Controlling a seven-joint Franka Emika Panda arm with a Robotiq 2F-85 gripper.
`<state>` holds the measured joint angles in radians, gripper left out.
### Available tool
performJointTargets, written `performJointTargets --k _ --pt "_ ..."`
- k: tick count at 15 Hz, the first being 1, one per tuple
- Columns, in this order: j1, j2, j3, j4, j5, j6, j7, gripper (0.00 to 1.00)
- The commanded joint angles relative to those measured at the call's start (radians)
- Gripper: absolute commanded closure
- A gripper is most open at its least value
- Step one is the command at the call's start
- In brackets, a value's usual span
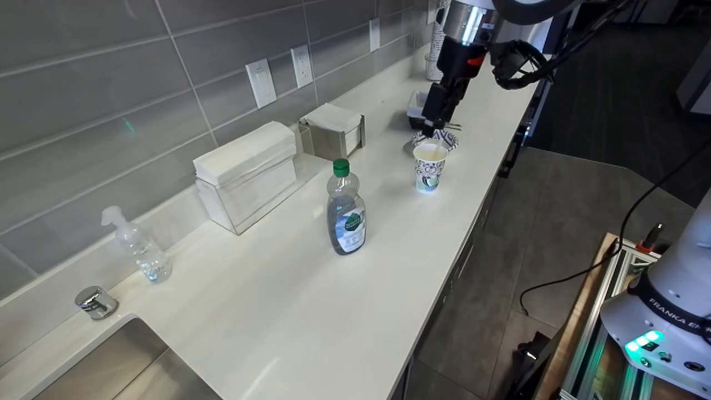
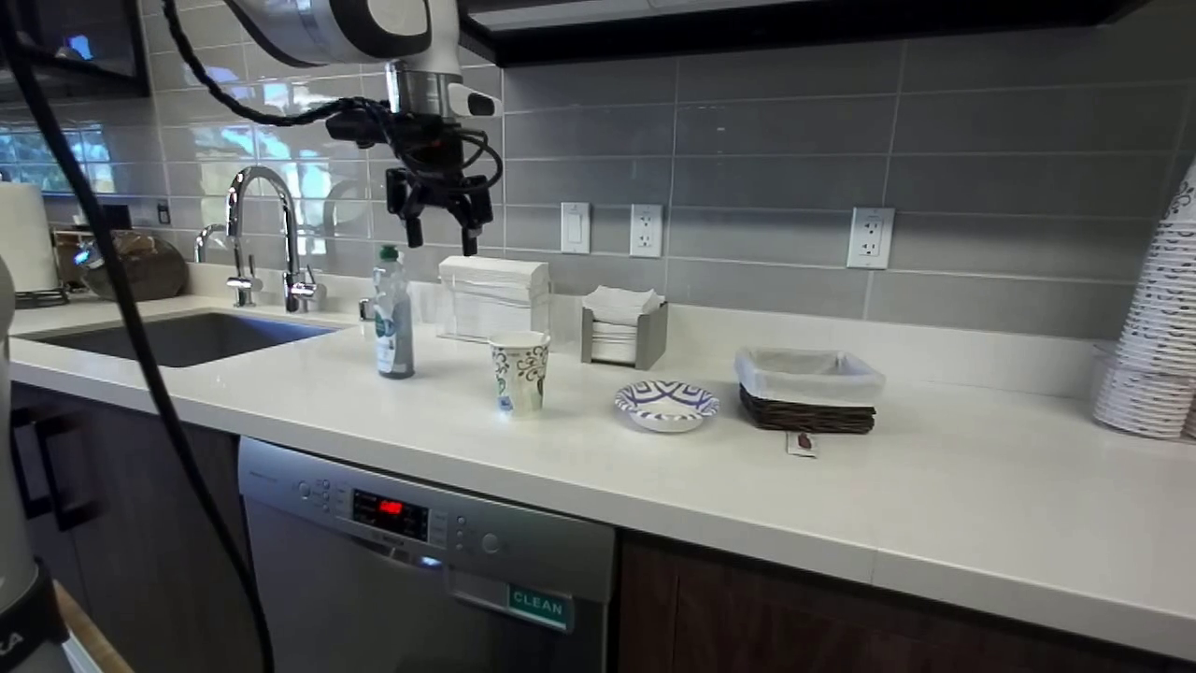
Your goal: Put the spoon in the cup inside the bowl
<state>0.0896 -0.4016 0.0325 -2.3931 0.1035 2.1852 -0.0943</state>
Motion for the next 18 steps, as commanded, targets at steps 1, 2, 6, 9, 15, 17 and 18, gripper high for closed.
performJointTargets --k 1,2,6,9,15,17,18 --pt "-0.002 -0.084 -0.079 -0.082 0.115 -0.028 -0.048 0.00" --pt "-0.010 -0.094 -0.099 -0.084 0.129 -0.050 -0.052 0.00" --pt "-0.057 -0.108 -0.168 -0.066 0.112 -0.144 -0.086 0.00" --pt "-0.075 -0.080 -0.224 -0.043 0.092 -0.177 -0.209 0.00" --pt "-0.097 -0.074 -0.247 -0.051 0.097 -0.132 -0.284 0.00" --pt "-0.096 -0.076 -0.240 -0.051 0.097 -0.132 -0.282 0.00" --pt "-0.095 -0.076 -0.238 -0.050 0.097 -0.132 -0.281 0.00"
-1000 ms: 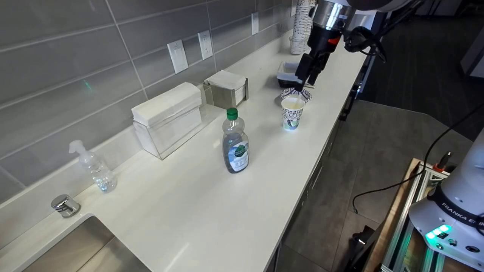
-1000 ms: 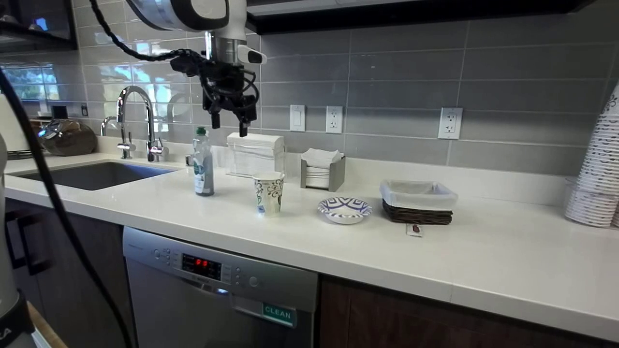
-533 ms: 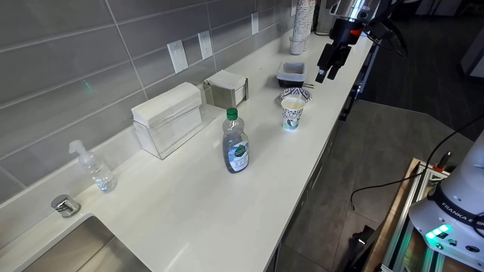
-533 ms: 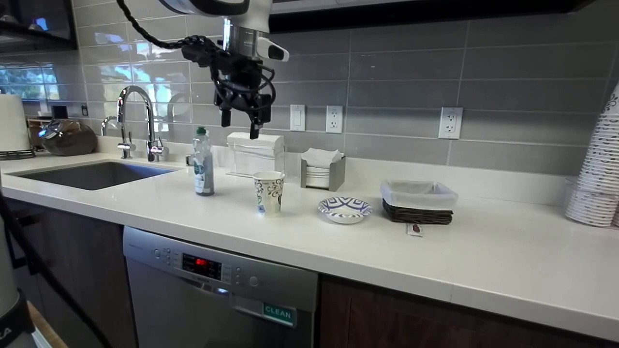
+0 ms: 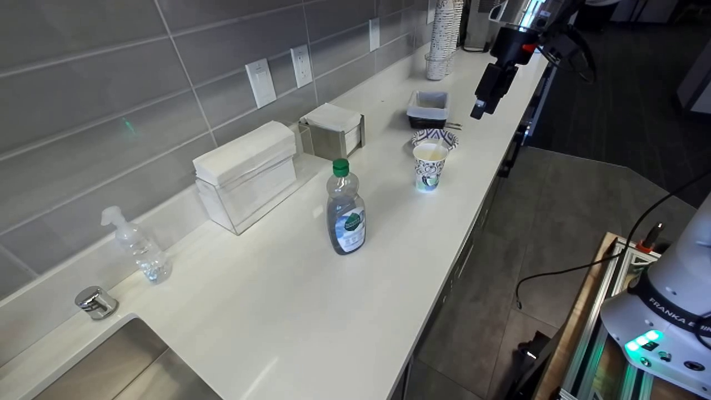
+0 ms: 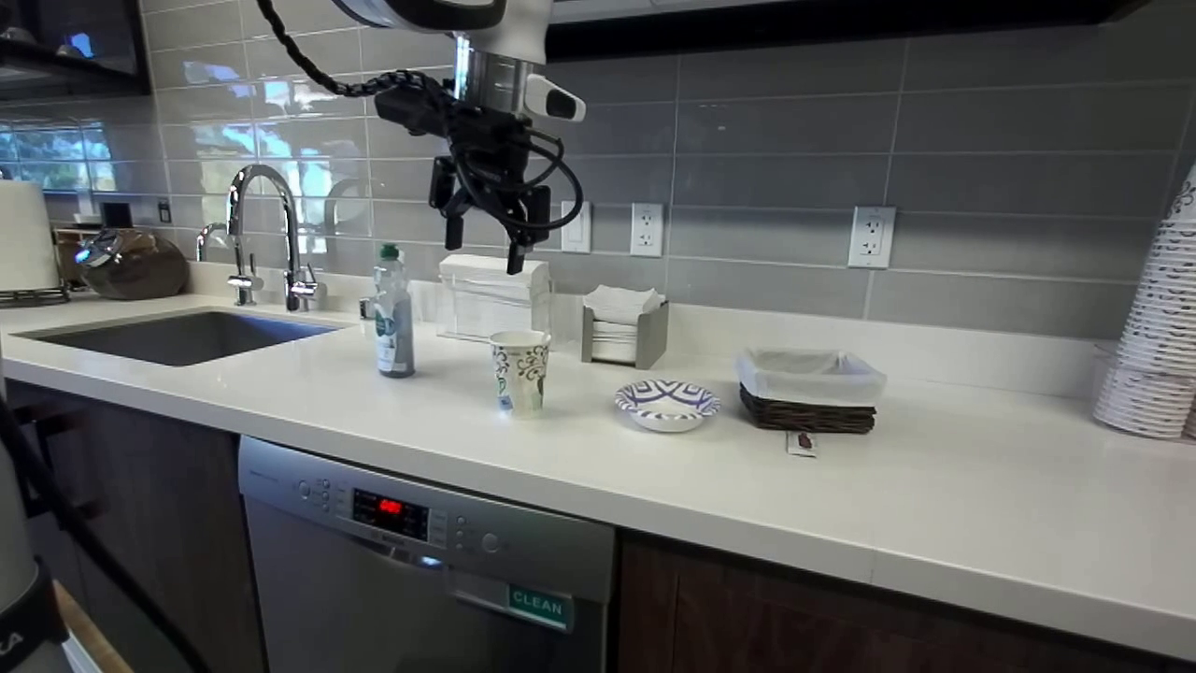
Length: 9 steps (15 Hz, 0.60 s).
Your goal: Put the spoon in the cup inside the bowl
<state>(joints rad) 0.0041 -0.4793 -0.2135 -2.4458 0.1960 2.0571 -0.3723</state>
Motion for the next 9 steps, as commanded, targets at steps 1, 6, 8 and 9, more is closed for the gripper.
performJointTargets --k 1,6,8,9 --pt "-0.010 0.001 0.009 0.002 0.004 -0.004 -0.003 0.00" --pt "-0.003 0.041 -0.028 0.000 0.058 0.035 -0.040 0.00" --pt "-0.007 0.061 -0.031 0.001 0.053 0.061 -0.047 0.00" --pt "-0.007 0.075 -0.035 0.004 0.053 0.078 -0.053 0.00"
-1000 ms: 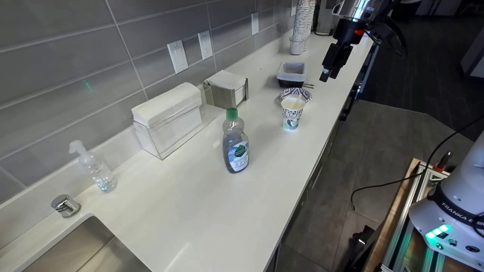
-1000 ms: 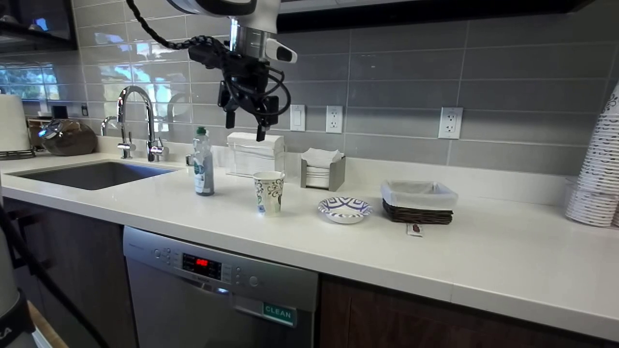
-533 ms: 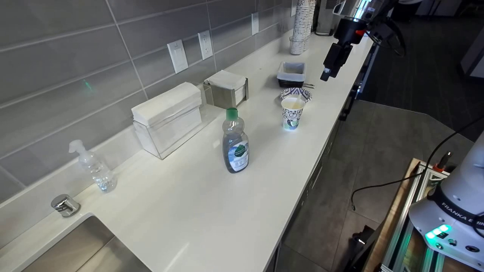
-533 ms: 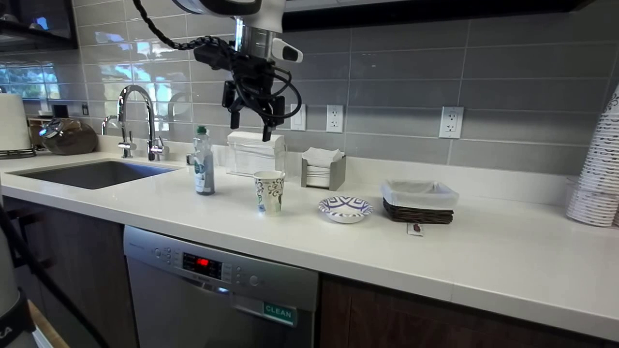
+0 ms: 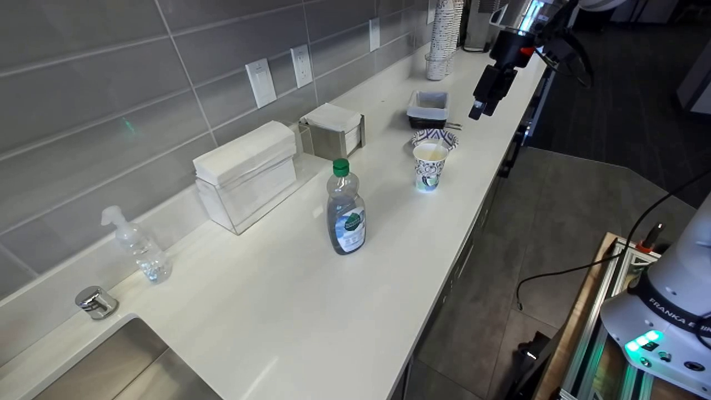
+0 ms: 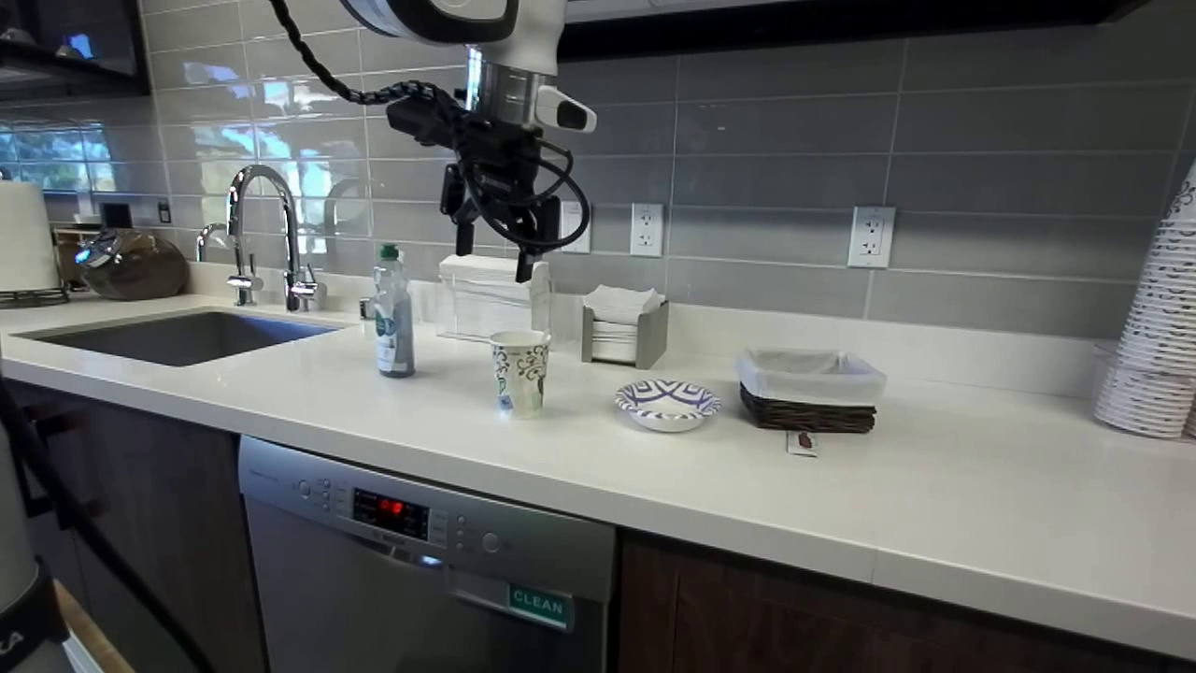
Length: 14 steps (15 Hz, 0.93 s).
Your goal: Put the spoon in the cup inside the bowl
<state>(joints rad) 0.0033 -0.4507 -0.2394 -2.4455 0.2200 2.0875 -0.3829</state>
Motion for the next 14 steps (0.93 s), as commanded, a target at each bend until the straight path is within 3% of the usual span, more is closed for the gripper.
performJointTargets --k 1,8,10,14 --pt "-0.004 0.060 -0.014 0.005 0.035 0.067 -0.054 0.00" --pt "0.017 0.170 -0.050 0.022 0.163 0.182 -0.193 0.00" --pt "0.021 0.203 -0.051 0.035 0.217 0.204 -0.238 0.08" --pt "0.015 0.273 -0.034 0.076 0.298 0.212 -0.298 0.16"
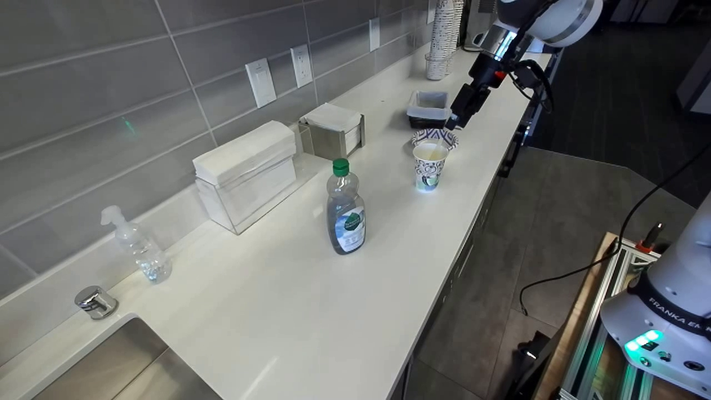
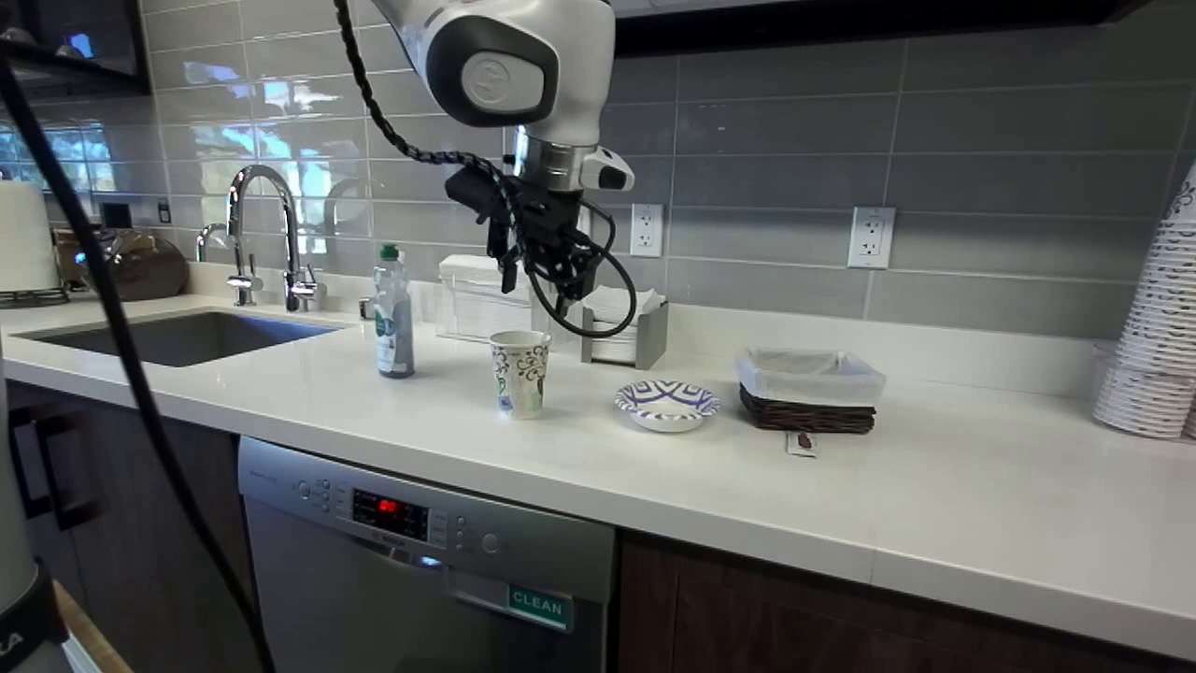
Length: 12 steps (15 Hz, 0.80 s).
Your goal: Put the spoon in the cup inside the bowl
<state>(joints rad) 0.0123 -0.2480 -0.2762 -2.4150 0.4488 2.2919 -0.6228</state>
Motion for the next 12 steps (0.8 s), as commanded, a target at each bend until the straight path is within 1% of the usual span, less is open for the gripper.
performJointTargets --k 1,3,6,11,12 --pt "0.003 0.086 0.009 0.056 0.085 0.002 -0.067 0.16" --pt "-0.006 0.117 0.025 0.077 0.100 -0.002 -0.067 0.20" --pt "-0.019 0.157 0.045 0.104 0.111 -0.017 -0.048 0.19" --pt "-0.040 0.201 0.080 0.127 0.101 -0.032 -0.021 0.23" --pt "-0.043 0.206 0.085 0.131 0.103 -0.042 -0.016 0.25"
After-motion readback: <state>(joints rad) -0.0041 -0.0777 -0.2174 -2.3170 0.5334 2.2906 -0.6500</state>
